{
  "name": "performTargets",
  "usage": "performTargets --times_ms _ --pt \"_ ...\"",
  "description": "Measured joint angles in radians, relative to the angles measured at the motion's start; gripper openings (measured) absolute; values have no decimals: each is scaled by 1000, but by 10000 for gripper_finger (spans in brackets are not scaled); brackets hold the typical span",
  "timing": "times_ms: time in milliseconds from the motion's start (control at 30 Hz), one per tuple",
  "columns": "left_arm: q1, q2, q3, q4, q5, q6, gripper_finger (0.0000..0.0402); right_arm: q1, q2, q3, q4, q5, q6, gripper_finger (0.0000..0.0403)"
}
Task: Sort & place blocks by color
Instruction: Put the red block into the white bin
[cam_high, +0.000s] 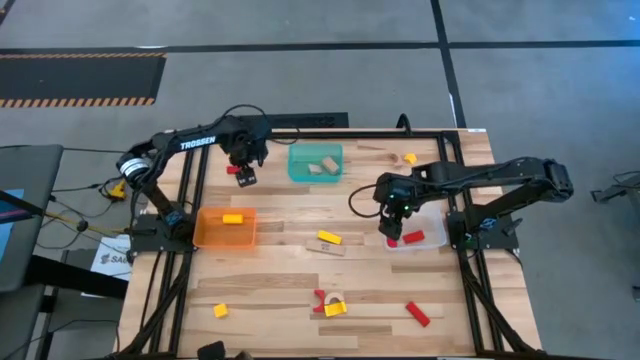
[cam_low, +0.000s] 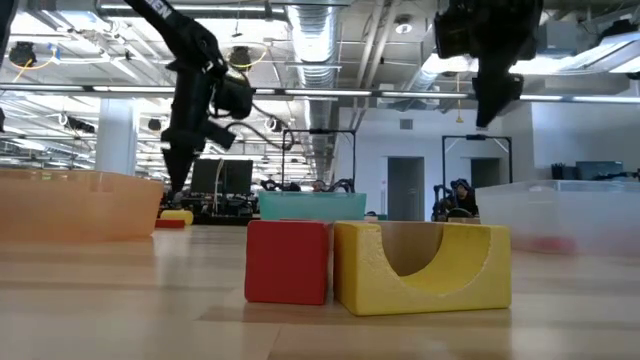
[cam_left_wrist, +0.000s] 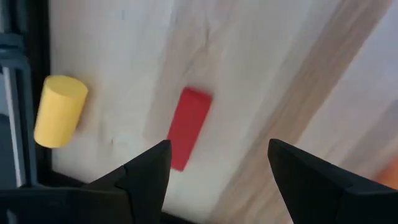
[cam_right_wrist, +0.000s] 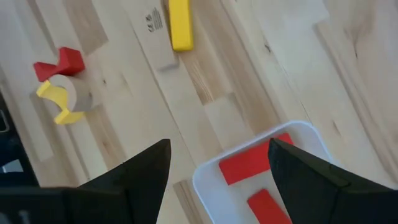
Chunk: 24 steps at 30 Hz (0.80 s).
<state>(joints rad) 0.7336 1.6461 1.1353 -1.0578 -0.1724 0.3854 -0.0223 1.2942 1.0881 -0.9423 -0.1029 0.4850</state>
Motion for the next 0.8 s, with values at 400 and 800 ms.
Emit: performTargets --times_ms 400,800 --pt "60 187 -15 48 -103 158 254 0 0 79 -2 -1 -23 292" --pt "70 269 -12 65 -119 198 206 0 0 82 -49 -2 -15 292"
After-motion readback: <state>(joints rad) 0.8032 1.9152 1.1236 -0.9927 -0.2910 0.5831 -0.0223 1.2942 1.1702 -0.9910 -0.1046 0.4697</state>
